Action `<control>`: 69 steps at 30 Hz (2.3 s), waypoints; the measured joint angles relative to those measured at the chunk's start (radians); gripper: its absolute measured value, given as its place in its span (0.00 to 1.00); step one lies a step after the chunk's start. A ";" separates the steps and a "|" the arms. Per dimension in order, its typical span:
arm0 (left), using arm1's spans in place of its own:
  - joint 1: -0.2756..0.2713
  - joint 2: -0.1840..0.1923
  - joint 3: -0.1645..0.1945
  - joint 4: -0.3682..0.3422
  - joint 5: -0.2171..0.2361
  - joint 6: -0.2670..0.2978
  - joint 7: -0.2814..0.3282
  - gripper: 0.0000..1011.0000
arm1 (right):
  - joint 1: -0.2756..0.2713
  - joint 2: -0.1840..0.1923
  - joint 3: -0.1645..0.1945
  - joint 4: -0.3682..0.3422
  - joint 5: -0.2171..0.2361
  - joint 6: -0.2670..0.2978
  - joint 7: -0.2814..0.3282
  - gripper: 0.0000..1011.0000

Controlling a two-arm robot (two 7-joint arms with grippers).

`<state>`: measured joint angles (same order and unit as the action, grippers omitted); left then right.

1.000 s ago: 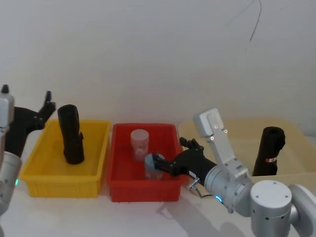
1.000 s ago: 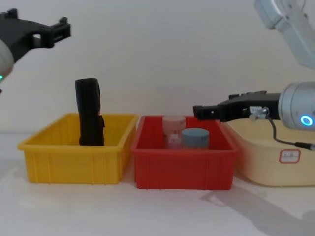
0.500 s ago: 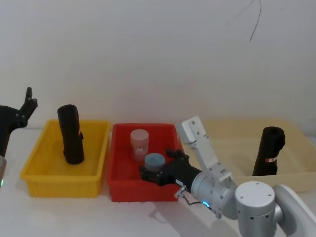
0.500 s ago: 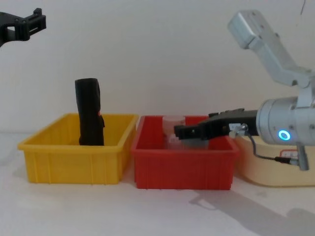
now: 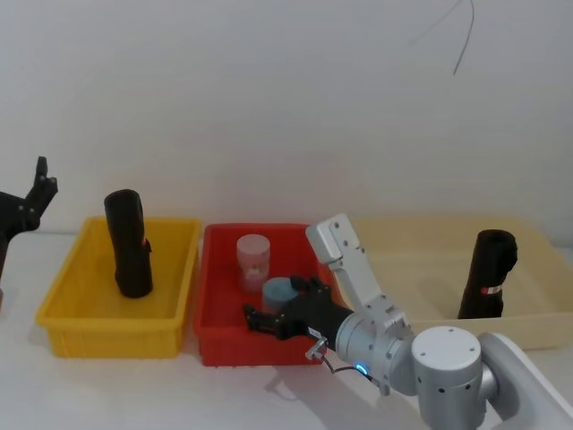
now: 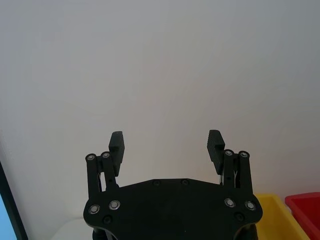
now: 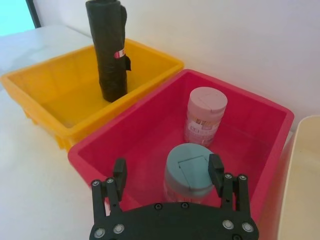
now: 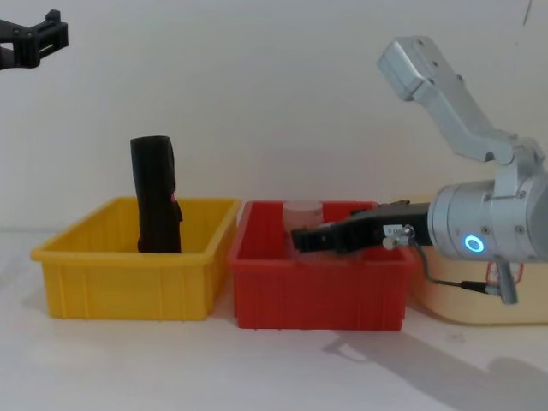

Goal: Pick up the garbage bag with the one hand and transfer it to the other hand.

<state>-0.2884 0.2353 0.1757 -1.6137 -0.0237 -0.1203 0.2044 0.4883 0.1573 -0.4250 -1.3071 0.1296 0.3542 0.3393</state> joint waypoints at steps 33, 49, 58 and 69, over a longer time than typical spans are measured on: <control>0.003 0.002 -0.005 -0.004 0.003 -0.001 0.006 0.99 | 0.032 -0.011 0.009 0.049 0.035 -0.041 -0.015 0.99; 0.003 0.002 -0.005 -0.004 0.002 -0.001 0.006 0.99 | 0.048 -0.022 0.019 0.090 0.033 -0.054 -0.021 0.99; 0.003 0.002 -0.005 -0.004 0.002 -0.001 0.006 0.99 | 0.054 -0.025 0.020 0.110 0.033 -0.056 -0.021 0.99; 0.003 0.002 -0.005 -0.004 0.002 -0.001 0.006 0.99 | 0.061 -0.028 0.019 0.133 0.034 -0.051 -0.018 0.99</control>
<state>-0.2851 0.2369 0.1709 -1.6173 -0.0213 -0.1214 0.2100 0.5495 0.1289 -0.4058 -1.1737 0.1634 0.3031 0.3215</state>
